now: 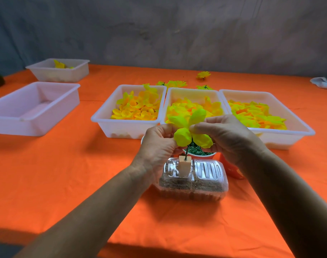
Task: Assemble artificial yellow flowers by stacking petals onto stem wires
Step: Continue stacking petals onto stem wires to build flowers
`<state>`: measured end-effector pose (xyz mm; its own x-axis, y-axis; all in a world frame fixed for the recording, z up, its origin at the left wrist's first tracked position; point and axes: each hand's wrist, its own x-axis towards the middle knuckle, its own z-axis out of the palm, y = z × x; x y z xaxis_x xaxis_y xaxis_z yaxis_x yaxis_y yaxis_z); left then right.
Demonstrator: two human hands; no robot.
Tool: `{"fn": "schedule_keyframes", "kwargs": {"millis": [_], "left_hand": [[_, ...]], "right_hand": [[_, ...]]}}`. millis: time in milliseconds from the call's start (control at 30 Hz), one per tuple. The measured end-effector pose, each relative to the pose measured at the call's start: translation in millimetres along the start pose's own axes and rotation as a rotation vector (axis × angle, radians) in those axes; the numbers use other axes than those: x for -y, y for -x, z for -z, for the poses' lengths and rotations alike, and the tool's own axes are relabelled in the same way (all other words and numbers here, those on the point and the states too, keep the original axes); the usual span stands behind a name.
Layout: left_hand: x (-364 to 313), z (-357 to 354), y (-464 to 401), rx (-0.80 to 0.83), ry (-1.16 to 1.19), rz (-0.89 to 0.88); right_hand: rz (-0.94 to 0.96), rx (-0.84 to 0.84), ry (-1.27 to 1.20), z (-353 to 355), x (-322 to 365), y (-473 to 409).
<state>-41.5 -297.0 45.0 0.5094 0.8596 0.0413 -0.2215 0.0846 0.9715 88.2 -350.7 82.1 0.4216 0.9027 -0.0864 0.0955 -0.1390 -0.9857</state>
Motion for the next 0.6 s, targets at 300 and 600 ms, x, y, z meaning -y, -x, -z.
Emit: {"fn": "schedule_keyframes", "kwargs": {"millis": [300,600], "left_hand": [[-3.1,1.5,0.2,0.058,0.146,0.045],[-10.5,4.1,1.0,0.027,0.129,0.078]], "right_hand": [[0.045,0.001,0.090,-4.5,4.1,0.5],[0.023,0.012,0.056,-3.7,2.8,-0.9]]}}
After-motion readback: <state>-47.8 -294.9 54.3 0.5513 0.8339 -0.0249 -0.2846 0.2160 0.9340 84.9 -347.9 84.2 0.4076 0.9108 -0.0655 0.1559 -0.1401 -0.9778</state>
